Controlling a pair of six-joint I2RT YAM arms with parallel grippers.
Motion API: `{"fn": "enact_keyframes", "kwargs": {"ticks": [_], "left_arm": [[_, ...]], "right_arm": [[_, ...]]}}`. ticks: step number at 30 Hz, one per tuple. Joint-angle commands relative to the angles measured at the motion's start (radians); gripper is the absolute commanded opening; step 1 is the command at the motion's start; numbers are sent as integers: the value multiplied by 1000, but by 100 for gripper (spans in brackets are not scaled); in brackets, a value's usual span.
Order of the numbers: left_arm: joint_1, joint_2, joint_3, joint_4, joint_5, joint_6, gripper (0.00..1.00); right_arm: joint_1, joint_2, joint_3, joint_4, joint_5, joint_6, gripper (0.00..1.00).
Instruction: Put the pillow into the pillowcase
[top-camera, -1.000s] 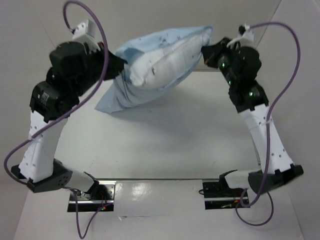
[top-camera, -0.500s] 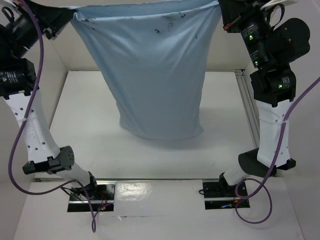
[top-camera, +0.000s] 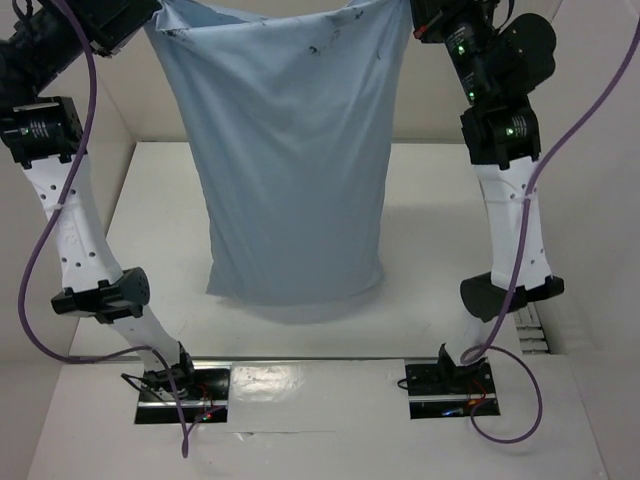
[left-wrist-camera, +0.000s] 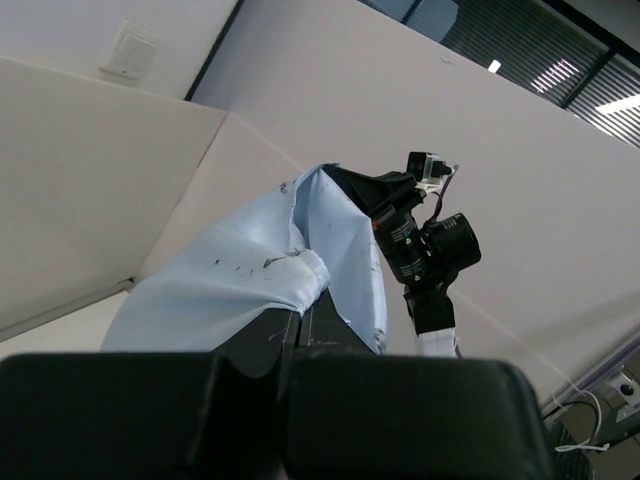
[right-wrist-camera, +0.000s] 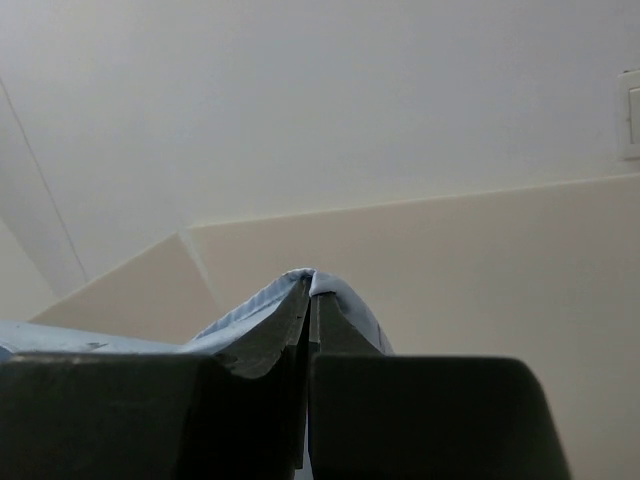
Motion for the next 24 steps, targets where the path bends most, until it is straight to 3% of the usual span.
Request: {"fn": "enact_keyframes", "kwargs": {"ticks": [1, 5, 9, 15, 18, 22, 23, 24], "left_arm": [[71, 31, 27, 135, -66, -65, 0], [166, 80, 98, 184, -79, -134, 0], [257, 68, 72, 236, -79, -176, 0], [326, -13, 11, 294, -33, -219, 0], [287, -115, -121, 316, 16, -191, 0], [220, -344, -432, 281, 95, -87, 0], [187, -369, -446, 115, 112, -17, 0], [95, -383, -434, -12, 128, 170, 0]], "right_arm": [[-9, 32, 50, 261, -6, 34, 0], [-9, 150, 116, 379, -16, 85, 0], [-42, 188, 136, 476, -42, 165, 0], [-51, 150, 69, 444, -32, 166, 0], [-76, 80, -69, 363, -32, 166, 0], [-179, -71, -551, 329, -54, 182, 0], [-206, -95, -631, 329, -90, 192, 0], [-240, -115, -705, 329, -110, 220, 0]]}}
